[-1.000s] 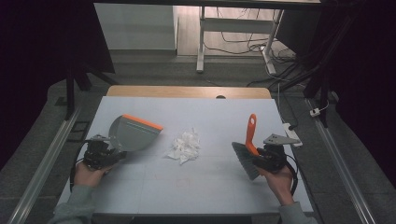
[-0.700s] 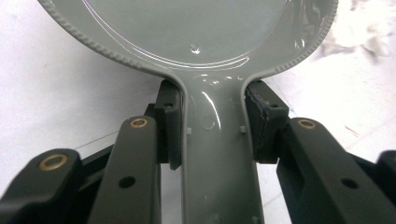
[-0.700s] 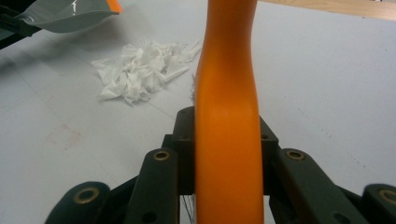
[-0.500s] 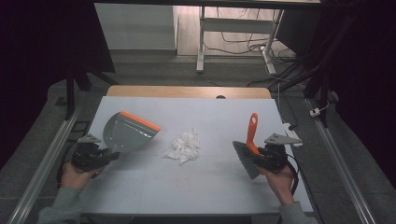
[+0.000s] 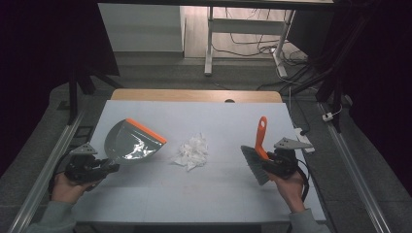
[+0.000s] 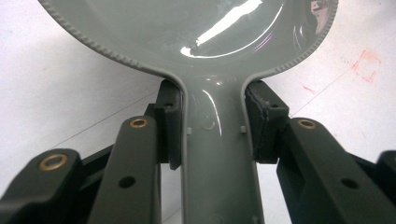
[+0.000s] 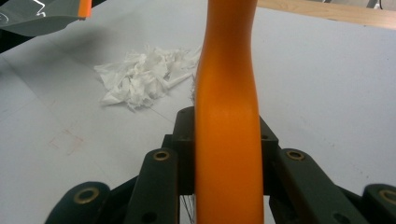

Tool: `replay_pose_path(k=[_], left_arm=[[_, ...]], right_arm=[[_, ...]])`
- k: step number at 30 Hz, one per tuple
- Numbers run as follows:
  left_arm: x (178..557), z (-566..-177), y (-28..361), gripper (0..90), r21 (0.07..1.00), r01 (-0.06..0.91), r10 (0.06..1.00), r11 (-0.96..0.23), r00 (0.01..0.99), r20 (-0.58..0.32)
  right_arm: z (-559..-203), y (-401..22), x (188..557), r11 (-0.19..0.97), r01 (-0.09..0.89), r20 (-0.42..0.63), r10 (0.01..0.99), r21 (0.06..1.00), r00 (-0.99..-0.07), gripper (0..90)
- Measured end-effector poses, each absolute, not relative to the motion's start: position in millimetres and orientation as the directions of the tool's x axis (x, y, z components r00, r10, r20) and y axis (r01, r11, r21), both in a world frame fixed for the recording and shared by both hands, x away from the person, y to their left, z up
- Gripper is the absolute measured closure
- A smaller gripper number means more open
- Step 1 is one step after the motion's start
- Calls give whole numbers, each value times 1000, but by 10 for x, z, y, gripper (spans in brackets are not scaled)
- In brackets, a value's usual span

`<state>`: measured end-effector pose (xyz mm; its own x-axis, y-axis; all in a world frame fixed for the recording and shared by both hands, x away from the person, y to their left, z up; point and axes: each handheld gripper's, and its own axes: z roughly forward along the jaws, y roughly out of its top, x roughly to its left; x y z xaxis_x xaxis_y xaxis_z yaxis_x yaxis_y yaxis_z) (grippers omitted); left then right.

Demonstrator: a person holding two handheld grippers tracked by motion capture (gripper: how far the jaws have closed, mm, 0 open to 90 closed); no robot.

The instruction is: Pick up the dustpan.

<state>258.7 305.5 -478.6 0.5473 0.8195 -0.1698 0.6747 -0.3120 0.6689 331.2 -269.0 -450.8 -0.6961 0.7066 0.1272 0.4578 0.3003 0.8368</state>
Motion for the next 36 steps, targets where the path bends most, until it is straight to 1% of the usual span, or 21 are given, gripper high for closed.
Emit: replay_pose_path(k=[5, 9, 17, 20, 36], left_arm=[[2530, -4767, 3007, 620, 666, 659, 794, -349, 586, -163], [2474, -4743, 2983, 620, 665, 648, 801, -372, 586, -122], [2386, -4772, 2925, 620, 649, 642, 776, -408, 618, -124], [2344, -4793, 2879, 620, 640, 631, 771, -437, 630, -94], [2354, -5000, 2653, 619, 577, 629, 700, -521, 701, -133]], right_arm=[[-4487, -2674, 3340, 299, 456, 125, 709, 838, -694, 703], [-4481, -2652, 3361, 301, 454, 125, 705, 839, -699, 703], [-4448, -2609, 3413, 299, 448, 127, 698, 843, -705, 703], [-4437, -2587, 3445, 296, 448, 130, 697, 844, -705, 703], [-4410, -2344, 3658, 306, 450, 137, 681, 839, -720, 703]])
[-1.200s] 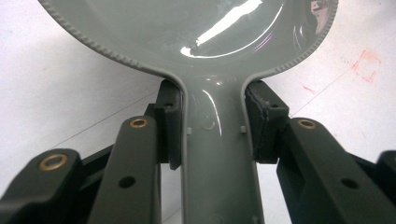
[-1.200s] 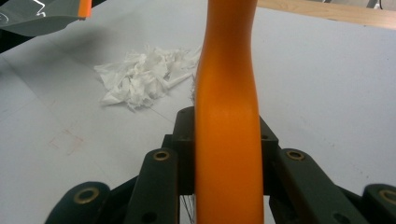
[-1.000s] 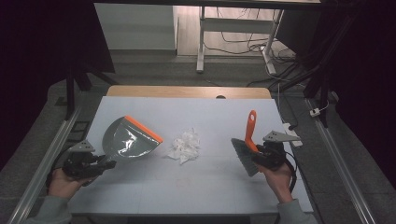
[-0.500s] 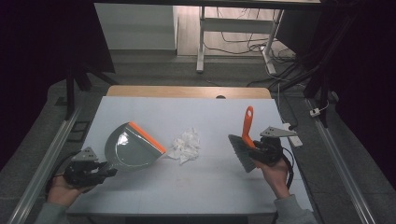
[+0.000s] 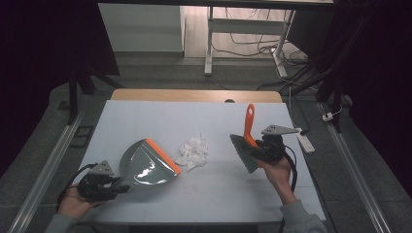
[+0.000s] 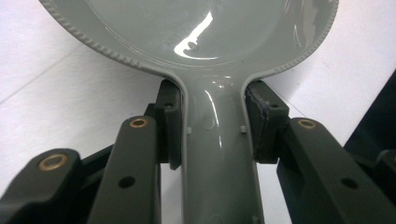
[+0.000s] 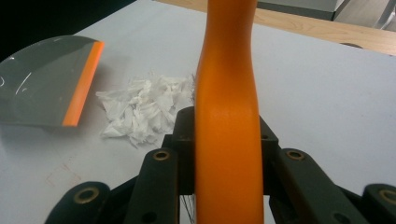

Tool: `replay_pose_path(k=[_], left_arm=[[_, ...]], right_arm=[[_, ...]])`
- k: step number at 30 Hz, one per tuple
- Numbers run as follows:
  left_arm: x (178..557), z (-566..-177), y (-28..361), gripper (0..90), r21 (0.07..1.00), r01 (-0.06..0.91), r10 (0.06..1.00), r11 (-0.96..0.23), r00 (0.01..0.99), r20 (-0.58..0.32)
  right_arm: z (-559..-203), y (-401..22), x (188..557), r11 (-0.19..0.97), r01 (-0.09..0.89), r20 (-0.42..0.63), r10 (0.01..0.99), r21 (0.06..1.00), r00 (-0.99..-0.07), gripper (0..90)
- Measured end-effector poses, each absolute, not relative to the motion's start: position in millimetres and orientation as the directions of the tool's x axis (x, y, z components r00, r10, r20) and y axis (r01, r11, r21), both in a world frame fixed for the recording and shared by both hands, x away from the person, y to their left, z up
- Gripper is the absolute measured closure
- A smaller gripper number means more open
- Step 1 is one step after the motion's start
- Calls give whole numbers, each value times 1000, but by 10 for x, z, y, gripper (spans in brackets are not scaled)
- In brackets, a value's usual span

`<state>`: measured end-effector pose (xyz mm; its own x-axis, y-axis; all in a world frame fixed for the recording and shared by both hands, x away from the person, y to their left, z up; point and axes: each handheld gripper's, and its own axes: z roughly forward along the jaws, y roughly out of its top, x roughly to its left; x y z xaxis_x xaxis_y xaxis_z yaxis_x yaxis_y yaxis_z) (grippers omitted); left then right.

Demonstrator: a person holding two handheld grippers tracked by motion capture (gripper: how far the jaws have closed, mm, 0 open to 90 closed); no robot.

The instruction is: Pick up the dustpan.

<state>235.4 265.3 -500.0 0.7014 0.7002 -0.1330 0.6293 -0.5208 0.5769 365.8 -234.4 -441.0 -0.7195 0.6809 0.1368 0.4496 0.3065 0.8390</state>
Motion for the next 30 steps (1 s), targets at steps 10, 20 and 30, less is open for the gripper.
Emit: replay_pose_path(k=[10, 20, 30], left_arm=[[2382, -5073, 2501, 619, 545, 613, 654, -572, 742, -149], [2288, -5123, 2512, 619, 523, 624, 650, -580, 742, -164], [2415, -5157, 2425, 619, 524, 621, 628, -582, 753, -195]], right_arm=[[-4491, -2231, 3748, 312, 461, 143, 680, 831, -719, 703], [-4538, -2129, 3785, 326, 463, 142, 672, 824, -727, 703], [-4550, -2056, 3813, 341, 463, 126, 679, 818, -723, 703]])
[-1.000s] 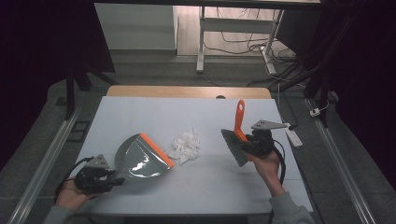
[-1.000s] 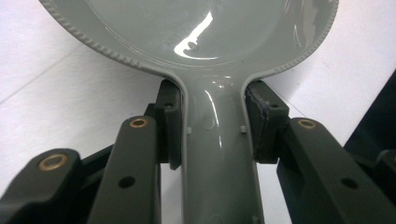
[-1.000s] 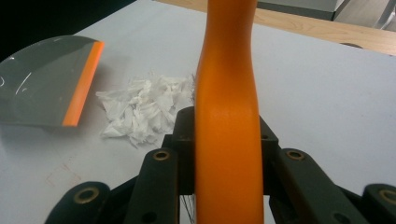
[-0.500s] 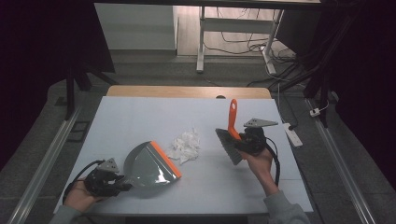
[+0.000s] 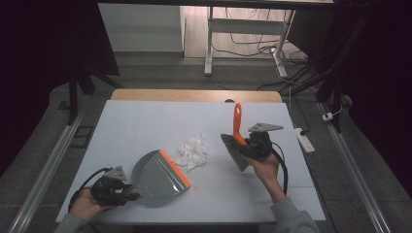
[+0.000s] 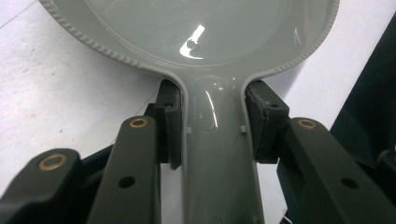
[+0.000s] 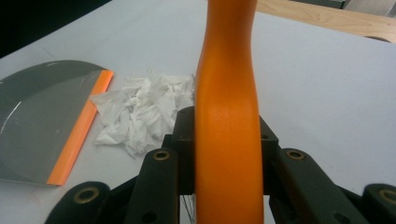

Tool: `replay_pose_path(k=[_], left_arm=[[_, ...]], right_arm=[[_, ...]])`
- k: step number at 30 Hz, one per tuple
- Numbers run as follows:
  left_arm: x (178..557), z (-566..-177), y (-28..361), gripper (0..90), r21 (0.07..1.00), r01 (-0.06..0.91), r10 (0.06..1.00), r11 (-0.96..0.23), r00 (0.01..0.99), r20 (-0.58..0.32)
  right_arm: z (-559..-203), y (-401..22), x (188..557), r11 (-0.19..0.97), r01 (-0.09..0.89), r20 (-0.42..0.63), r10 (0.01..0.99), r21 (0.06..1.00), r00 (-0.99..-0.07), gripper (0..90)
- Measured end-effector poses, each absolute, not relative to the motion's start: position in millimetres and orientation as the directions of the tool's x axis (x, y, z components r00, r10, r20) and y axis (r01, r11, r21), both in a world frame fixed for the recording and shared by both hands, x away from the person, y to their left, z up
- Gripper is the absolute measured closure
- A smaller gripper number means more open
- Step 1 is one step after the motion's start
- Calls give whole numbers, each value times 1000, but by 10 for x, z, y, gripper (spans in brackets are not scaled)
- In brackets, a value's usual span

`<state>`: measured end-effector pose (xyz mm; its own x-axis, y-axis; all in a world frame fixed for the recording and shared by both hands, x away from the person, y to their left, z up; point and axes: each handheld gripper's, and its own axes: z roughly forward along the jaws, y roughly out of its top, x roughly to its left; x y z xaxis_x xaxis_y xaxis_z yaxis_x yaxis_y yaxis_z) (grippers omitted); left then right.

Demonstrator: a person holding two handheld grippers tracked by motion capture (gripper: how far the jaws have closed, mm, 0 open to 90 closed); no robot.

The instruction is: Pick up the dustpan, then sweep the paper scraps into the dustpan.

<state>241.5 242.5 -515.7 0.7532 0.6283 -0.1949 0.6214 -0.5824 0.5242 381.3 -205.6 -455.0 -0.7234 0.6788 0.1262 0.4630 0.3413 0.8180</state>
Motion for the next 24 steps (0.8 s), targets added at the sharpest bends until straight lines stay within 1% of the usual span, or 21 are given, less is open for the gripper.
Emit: replay_pose_path(k=[5, 11, 24], left_arm=[[2425, -5180, 2440, 619, 522, 628, 627, -577, 750, -209], [2432, -5186, 2447, 619, 523, 626, 625, -578, 752, -210], [2441, -5186, 2438, 618, 523, 629, 626, -576, 750, -213]], right_arm=[[-4565, -2007, 3862, 350, 462, 120, 678, 815, -725, 703], [-4586, -1933, 3949, 346, 466, 131, 672, 814, -729, 703], [-4553, -1798, 4038, 360, 465, 121, 672, 809, -731, 703]])
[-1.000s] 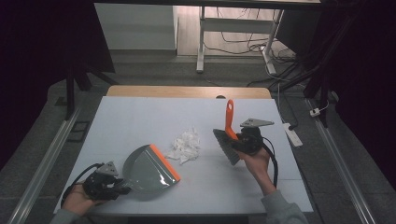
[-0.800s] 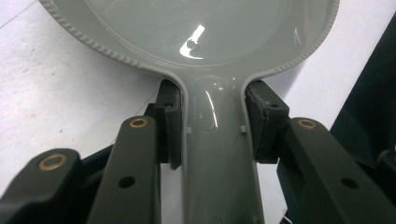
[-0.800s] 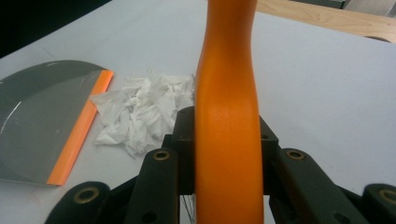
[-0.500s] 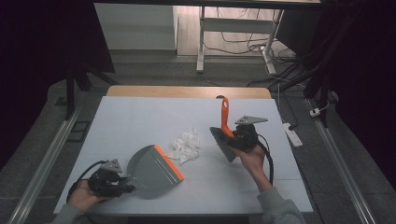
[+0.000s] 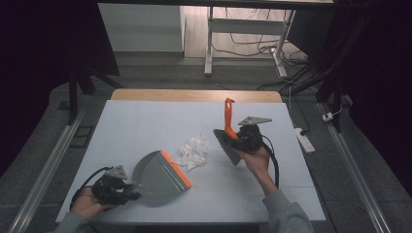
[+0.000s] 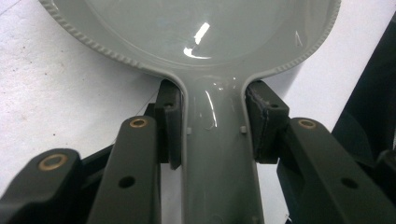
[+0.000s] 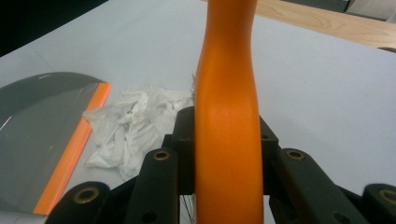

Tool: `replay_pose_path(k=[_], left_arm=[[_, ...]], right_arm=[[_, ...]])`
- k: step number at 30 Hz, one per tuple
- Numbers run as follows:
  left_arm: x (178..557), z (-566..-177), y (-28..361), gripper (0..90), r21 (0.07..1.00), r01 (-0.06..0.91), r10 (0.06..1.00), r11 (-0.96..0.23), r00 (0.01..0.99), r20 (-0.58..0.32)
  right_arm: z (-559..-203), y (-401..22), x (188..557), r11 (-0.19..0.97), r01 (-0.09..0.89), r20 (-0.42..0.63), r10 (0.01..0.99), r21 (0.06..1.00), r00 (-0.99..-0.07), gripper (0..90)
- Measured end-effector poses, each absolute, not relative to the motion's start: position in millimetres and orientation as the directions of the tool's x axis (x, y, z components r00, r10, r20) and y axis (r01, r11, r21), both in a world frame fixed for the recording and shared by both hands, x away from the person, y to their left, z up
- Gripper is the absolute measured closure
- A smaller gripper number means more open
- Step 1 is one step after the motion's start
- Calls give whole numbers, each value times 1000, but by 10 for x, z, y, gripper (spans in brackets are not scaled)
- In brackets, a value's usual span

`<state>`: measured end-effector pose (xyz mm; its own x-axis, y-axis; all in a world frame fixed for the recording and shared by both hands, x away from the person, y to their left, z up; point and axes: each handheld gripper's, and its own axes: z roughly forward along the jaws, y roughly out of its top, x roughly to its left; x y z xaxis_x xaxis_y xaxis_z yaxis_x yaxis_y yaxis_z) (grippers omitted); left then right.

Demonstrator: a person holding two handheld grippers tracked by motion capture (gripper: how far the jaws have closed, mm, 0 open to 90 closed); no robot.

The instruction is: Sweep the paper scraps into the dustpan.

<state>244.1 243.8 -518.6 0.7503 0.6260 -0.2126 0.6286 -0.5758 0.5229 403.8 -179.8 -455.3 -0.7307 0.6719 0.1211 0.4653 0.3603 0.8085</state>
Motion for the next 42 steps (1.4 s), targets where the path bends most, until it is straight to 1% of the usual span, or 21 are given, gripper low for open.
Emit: replay_pose_path(k=[8, 16, 23, 28, 36, 42], left_arm=[[2461, -5188, 2421, 618, 524, 627, 624, -576, 752, -213], [2479, -5188, 2410, 619, 524, 623, 620, -581, 756, -211], [2483, -5195, 2407, 619, 526, 621, 618, -581, 757, -212], [2484, -5195, 2406, 618, 527, 623, 619, -577, 755, -215], [2489, -5197, 2406, 619, 528, 621, 618, -578, 757, -213], [2484, -5195, 2402, 619, 529, 624, 621, -575, 754, -214]], right_arm=[[-4597, -1625, 4205, 375, 483, 121, 678, 791, -725, 703], [-4558, -1395, 4362, 402, 501, 115, 682, 766, -722, 703], [-4648, -1221, 4562, 446, 554, 116, 697, 703, -708, 703], [-4707, -1130, 4662, 467, 573, 95, 714, 673, -694, 703], [-4761, -1074, 4786, 481, 608, 85, 737, 631, -671, 704], [-4807, -1038, 4813, 499, 630, 104, 730, 595, -676, 705]])
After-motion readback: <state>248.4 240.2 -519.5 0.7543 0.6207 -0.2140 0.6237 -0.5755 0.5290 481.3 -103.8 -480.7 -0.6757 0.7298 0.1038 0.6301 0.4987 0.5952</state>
